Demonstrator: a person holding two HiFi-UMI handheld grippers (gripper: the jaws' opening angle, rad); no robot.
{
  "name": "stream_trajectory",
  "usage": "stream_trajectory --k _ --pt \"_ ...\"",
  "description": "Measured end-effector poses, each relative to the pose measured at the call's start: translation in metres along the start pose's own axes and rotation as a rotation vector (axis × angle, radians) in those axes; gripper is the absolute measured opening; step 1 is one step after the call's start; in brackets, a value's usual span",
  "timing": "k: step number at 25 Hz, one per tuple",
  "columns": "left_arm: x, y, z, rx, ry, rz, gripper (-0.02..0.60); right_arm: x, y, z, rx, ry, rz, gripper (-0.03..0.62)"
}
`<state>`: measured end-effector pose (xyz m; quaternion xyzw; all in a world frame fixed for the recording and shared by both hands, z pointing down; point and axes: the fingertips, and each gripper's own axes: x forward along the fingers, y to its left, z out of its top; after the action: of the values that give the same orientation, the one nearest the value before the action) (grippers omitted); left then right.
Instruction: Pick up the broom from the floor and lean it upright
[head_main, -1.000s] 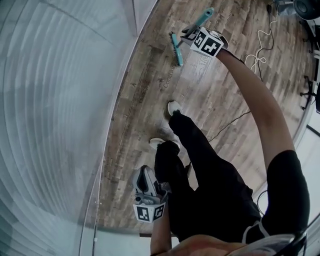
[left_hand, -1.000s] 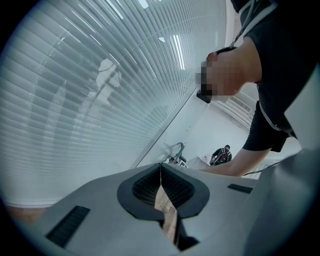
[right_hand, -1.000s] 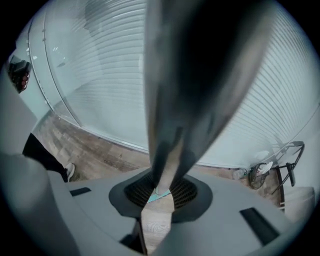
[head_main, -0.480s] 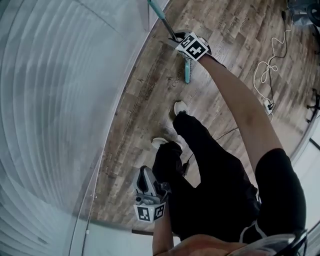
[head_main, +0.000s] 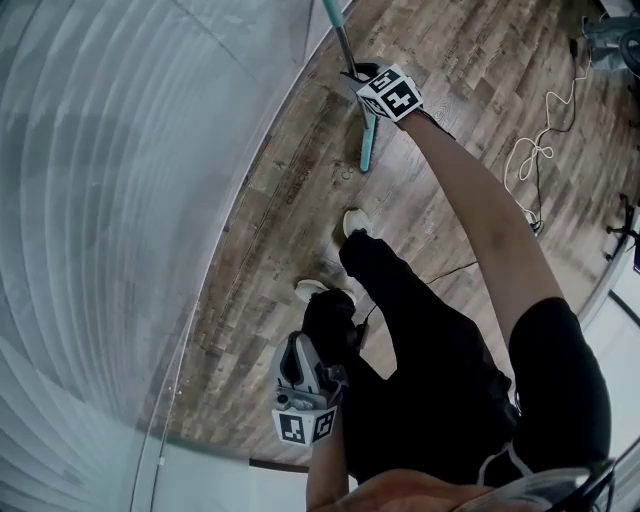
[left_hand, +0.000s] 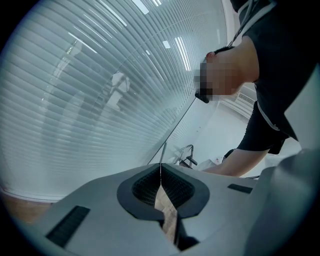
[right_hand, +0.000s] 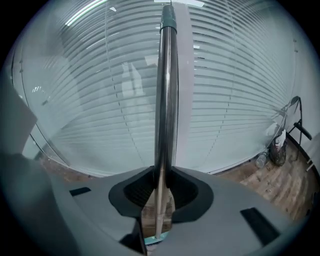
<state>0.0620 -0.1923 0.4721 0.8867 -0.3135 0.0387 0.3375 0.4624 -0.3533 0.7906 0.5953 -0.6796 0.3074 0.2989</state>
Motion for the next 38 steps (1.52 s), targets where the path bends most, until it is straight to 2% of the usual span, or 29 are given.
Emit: stream_trajectory --k 9,14,22,26,30,32,35,38 --pt "0.01 -0.003 0.005 0.011 0.013 -0.012 0.02 -0.004 0.003 0.004 -0.013 -0.068 -0.019 0.105" --pt "0.015 -0.014 0.002 -0.017 0.025 -0.079 0.02 -0.013 0.008 0.011 -0.002 -0.127 0.01 0.156" --pt "0.016 -0.033 0.016 -0.001 0.041 -0.161 0.02 -0.052 0.013 0.013 0.005 -0.136 0.005 0.166" --pt "0.001 -0.041 0.028 0.041 0.046 -0.183 0.02 -0.086 0.045 -0.001 0.035 -0.123 0.017 0.166" --pt "-0.014 -0.052 0.053 0.089 0.027 -0.186 0.02 -0.137 0.077 0.007 0.118 -0.176 -0.004 0.166" --pt "-0.021 -0.059 0.067 0.089 0.023 -0.193 0.02 -0.164 0.098 0.019 0.081 -0.188 -0.01 0.166" --pt "-0.035 -0.07 0.087 0.079 0.029 -0.201 0.02 -0.206 0.135 0.034 -0.039 -0.179 -0.019 0.164" --pt "-0.072 -0.09 0.11 0.083 0.025 -0.202 0.02 -0.271 0.19 0.044 0.009 -0.211 -0.011 0.164"
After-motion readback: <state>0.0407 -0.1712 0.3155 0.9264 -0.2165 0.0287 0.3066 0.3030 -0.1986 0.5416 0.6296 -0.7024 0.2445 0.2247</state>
